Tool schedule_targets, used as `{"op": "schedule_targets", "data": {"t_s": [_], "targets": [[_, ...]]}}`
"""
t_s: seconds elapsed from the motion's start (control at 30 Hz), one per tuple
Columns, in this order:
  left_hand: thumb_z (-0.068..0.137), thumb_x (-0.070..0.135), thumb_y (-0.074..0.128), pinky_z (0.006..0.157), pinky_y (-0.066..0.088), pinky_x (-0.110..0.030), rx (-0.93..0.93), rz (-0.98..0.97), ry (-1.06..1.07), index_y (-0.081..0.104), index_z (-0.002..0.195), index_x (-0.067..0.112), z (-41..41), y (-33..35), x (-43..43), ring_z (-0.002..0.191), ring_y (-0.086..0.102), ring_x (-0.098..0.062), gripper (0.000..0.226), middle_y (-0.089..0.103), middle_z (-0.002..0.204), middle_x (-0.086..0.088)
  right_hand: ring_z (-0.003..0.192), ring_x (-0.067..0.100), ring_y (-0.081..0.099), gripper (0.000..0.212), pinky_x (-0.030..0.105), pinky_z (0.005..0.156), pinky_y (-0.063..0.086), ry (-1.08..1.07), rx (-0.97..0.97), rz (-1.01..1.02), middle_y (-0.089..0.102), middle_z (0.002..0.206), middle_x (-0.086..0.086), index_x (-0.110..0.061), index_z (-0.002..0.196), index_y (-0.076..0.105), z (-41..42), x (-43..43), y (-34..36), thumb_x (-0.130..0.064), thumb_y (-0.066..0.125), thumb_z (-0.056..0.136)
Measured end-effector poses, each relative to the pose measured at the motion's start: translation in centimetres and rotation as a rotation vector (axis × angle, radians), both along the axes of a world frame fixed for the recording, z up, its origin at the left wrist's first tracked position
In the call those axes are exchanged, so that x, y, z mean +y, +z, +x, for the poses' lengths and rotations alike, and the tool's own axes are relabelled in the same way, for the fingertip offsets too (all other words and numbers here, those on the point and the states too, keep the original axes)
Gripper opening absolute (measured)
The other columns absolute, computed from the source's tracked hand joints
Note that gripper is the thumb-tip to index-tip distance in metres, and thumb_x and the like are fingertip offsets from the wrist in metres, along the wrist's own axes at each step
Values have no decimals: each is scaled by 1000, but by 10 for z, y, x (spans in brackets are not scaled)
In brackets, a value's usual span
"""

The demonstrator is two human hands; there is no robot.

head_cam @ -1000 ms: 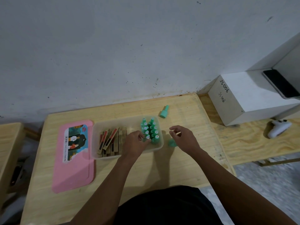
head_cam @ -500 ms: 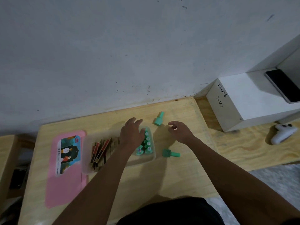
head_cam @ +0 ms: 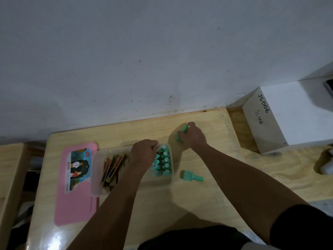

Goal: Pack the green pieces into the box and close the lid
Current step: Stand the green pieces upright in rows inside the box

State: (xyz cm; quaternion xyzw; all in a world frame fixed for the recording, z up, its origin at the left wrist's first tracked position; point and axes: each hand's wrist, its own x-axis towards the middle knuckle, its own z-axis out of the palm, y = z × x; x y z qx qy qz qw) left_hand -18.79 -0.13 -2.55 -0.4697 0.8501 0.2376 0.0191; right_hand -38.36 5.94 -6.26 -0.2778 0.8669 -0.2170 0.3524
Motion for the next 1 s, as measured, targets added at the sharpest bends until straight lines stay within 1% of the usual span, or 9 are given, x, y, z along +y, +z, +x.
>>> {"op": "schedule_targets", "data": {"t_s": [0.1, 0.27, 0.4, 0.5, 0.57, 0.67, 0.83, 0.93, 1.0], "targets": [[96, 30, 53, 83, 51, -32, 8, 14, -1, 73, 107, 23, 0, 0, -2, 100, 64, -25, 24, 72, 107, -2, 106, 32, 60, 55, 38, 84, 49, 5, 3, 21, 60, 118, 12, -15, 131, 43, 2, -4, -1, -37, 62, 85], [95, 31, 54, 87, 48, -31, 20, 26, 23, 72, 112, 26, 1, -2, -2, 103, 64, -23, 25, 71, 113, 0, 102, 30, 60, 50, 34, 81, 46, -26, -39, -35, 62, 115, 10, -18, 132, 47, 2, 2, 1, -24, 61, 84], [95, 31, 54, 85, 47, -29, 21, 23, 36, 71, 112, 27, 1, -3, -1, 104, 63, -22, 25, 71, 113, 1, 110, 28, 57, 48, 38, 91, 48, -59, -146, -164, 57, 129, 14, -15, 137, 47, -3, 16, -1, -10, 56, 90], [95, 32, 55, 85, 48, -30, 26, 25, 49, 71, 112, 27, 1, -3, -1, 104, 64, -22, 25, 71, 113, 1, 118, 29, 53, 46, 41, 95, 49, -83, -214, -178, 52, 135, 13, -12, 140, 46, -2, 29, 0, -18, 56, 95], [95, 32, 54, 86, 50, -32, 21, 28, 38, 72, 112, 27, 1, -2, -1, 104, 64, -23, 25, 71, 114, 0, 115, 28, 55, 44, 40, 92, 50, -121, -255, -182, 55, 132, 12, -10, 138, 47, 1, 37, 0, -23, 54, 97], [95, 31, 53, 88, 51, -33, 23, 46, 42, 71, 113, 27, 2, -1, -1, 106, 63, -23, 25, 70, 115, 2, 107, 24, 56, 39, 39, 87, 50, -172, -300, -175, 60, 124, 9, -11, 135, 49, 6, 49, -1, -24, 50, 99], [96, 30, 52, 92, 47, -31, 38, 18, 45, 70, 114, 25, 4, -1, 2, 108, 62, -20, 26, 70, 116, 3, 111, 28, 55, 34, 48, 95, 49, -217, -237, -118, 59, 124, 11, -11, 131, 50, 15, 70, -4, -27, 43, 101], [96, 30, 52, 93, 46, -32, 35, -6, 26, 69, 115, 23, 3, 0, 2, 108, 62, -22, 27, 70, 117, 1, 106, 23, 53, 36, 36, 89, 48, -210, -191, -94, 53, 116, 6, -10, 133, 48, 17, 83, -3, -27, 41, 102], [96, 27, 52, 91, 46, -32, 41, -21, 14, 70, 113, 22, 4, 0, 3, 105, 63, -23, 25, 71, 114, 0, 110, 25, 54, 37, 37, 92, 47, -214, -170, -83, 55, 122, 7, -10, 134, 48, 19, 92, -4, -27, 41, 102]]}}
